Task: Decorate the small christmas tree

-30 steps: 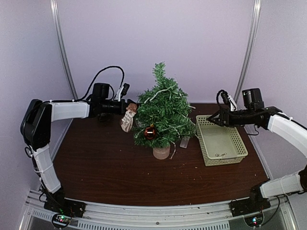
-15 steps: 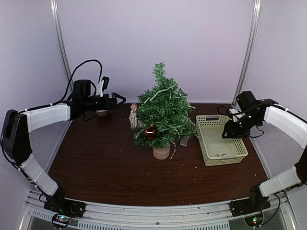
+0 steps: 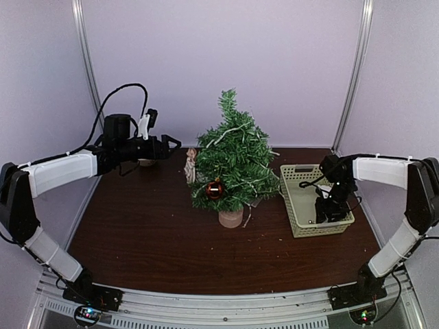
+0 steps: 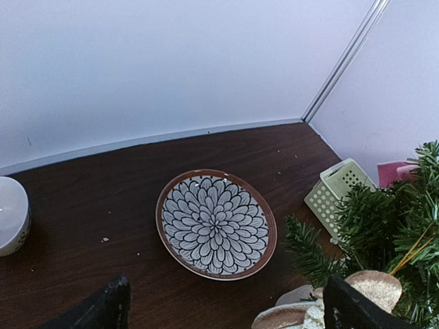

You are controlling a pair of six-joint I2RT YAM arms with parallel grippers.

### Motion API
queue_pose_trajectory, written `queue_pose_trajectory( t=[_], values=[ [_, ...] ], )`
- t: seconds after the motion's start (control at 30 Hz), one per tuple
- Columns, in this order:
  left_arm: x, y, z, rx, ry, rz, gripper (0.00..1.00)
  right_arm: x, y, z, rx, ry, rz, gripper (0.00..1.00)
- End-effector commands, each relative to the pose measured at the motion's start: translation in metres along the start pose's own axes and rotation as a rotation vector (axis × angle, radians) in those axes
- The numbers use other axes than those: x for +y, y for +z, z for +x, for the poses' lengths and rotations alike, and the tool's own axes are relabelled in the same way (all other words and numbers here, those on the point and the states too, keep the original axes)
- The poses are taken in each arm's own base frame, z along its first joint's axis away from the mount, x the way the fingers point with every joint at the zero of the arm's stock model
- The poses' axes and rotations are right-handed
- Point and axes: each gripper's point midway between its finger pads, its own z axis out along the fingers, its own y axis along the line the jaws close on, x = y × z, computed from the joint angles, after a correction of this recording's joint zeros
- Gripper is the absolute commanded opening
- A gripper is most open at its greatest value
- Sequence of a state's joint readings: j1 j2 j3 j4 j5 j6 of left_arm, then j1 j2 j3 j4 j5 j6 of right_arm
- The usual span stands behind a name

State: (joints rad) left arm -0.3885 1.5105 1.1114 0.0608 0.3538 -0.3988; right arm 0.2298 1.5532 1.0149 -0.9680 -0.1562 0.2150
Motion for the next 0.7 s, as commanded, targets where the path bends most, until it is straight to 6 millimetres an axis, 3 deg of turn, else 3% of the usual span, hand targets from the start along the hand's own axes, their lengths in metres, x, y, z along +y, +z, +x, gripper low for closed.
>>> queue_pose_trajectory(
  t=[0.0,0.13,0.3,0.5,0.67],
  values=[
    [-0.003,-0.007,-0.01,-0.033,0.048,-0.023,0.98,0.001,0.013,-0.001,0.016,0.005,0.01,0.47],
    [-0.003,-0.008,-0.013,-0.042,0.051,-0.027,0.97,0.005,0.031,-0.004,0.05,0.01,-0.008,0.43],
    [-0.002,-0.01,-0.014,-0.047,0.054,-0.035,0.98,0.014,0.041,-0.024,0.016,0.025,-0.042,0.4],
    [-0.002,-0.013,-0.014,-0.049,0.064,-0.044,0.98,0.024,0.042,-0.062,-0.049,0.048,-0.079,0.35],
    [-0.001,-0.014,-0.012,-0.044,0.072,-0.052,0.98,0.027,0.034,-0.082,-0.095,0.065,-0.123,0.36]
  ],
)
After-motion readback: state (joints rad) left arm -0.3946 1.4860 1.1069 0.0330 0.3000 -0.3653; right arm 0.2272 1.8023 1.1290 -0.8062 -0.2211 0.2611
